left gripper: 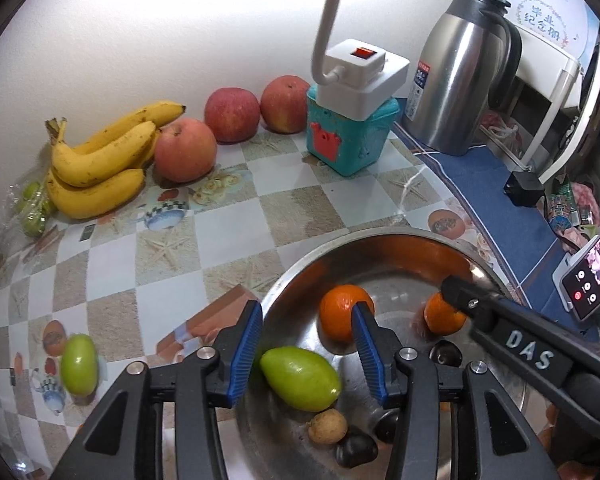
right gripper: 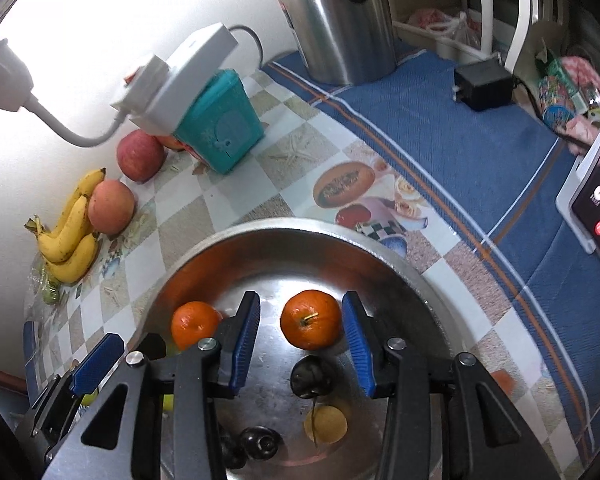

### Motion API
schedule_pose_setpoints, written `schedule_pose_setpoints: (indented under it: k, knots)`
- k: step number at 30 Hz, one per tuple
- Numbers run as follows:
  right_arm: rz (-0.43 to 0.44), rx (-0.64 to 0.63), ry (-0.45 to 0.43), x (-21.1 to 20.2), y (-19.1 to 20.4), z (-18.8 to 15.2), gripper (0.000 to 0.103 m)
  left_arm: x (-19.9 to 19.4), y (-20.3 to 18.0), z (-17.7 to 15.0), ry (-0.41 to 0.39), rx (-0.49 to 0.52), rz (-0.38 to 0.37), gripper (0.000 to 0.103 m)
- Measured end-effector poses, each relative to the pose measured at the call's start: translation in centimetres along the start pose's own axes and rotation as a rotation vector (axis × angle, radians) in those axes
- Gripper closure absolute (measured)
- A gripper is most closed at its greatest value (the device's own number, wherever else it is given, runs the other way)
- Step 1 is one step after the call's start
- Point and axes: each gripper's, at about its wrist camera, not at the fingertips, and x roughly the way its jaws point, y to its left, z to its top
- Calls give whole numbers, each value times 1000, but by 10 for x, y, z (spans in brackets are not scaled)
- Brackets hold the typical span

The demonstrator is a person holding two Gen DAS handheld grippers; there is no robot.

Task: Organize fruits
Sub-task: 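Lower both mandarins into the basin and open both tools, then withdraw both open tools from the basin toward the loose fruits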

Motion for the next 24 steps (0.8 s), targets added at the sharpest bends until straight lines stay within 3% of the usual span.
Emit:
schedule_pose_setpoints:
  k: [7, 24]
  knots:
    - [-20, -20, 14, -16, 7, -2, 59, -4, 19, -3, 97, -67, 65, 53]
    - [-26, -76, 71, -23, 25, -24, 59, -27, 88, -29, 135, -296, 153, 49]
